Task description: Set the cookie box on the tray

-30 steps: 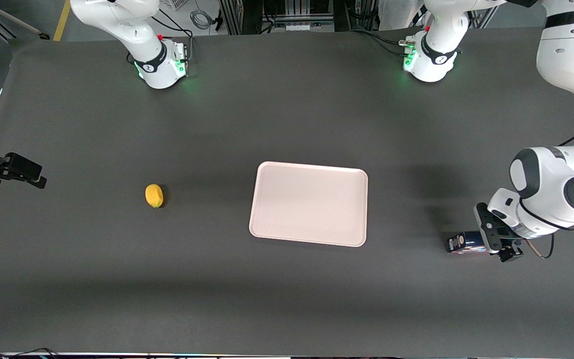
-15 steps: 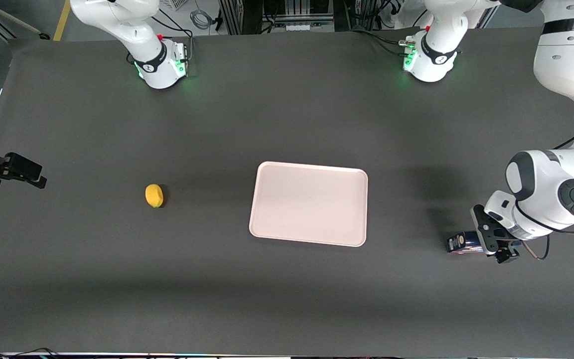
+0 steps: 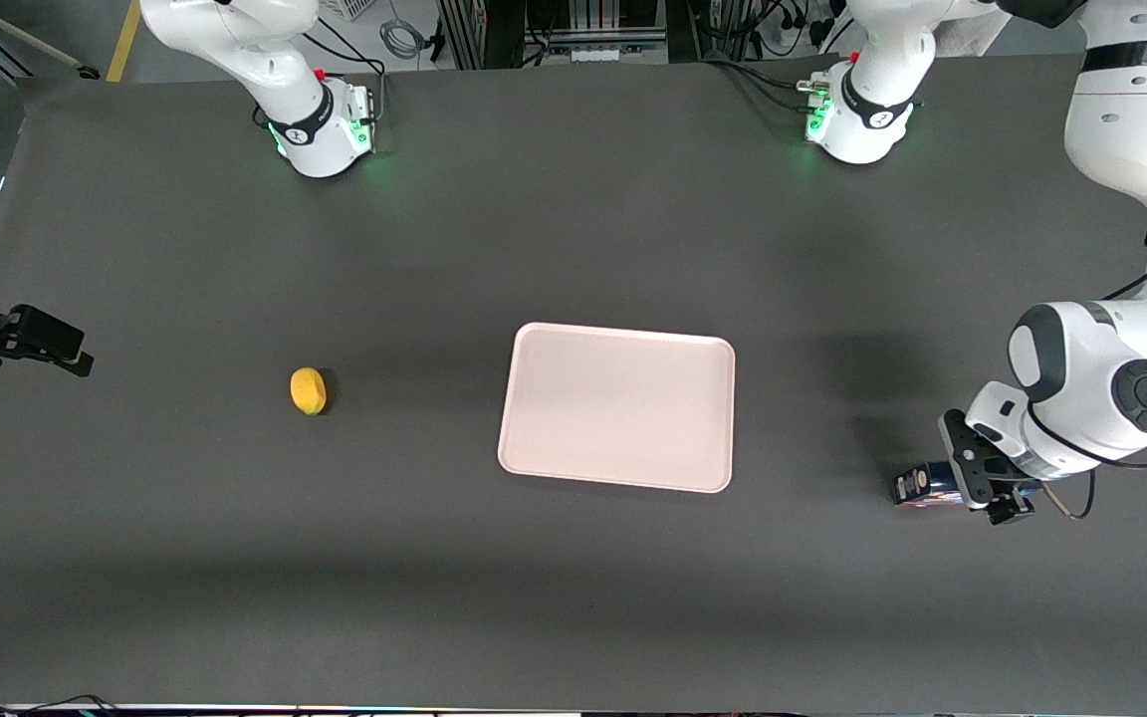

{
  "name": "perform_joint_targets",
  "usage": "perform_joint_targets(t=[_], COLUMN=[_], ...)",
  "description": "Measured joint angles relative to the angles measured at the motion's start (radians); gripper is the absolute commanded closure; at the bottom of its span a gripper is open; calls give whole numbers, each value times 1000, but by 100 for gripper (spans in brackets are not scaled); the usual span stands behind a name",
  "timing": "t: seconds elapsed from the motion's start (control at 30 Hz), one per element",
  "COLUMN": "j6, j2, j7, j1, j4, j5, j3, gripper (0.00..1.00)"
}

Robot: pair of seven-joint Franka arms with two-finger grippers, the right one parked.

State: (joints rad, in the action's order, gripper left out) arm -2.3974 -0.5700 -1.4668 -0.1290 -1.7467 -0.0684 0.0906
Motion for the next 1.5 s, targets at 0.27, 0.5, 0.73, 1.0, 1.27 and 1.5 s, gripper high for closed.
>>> perform_joint_targets(t=[0.27,0.5,0.73,1.0,1.27,1.5], j6=[-20,-25,-25,-26,11,123], j2=[-15,-19,-18,-9,39,117], j7=[0,0,0,2,60,232], j1=[0,-1,-2,-3,-5,-2], j4=[0,0,1,5,14,17], j5=[1,1,1,1,11,64], j3=[0,0,0,0,0,7], gripper=[31,64,76,74,77,80])
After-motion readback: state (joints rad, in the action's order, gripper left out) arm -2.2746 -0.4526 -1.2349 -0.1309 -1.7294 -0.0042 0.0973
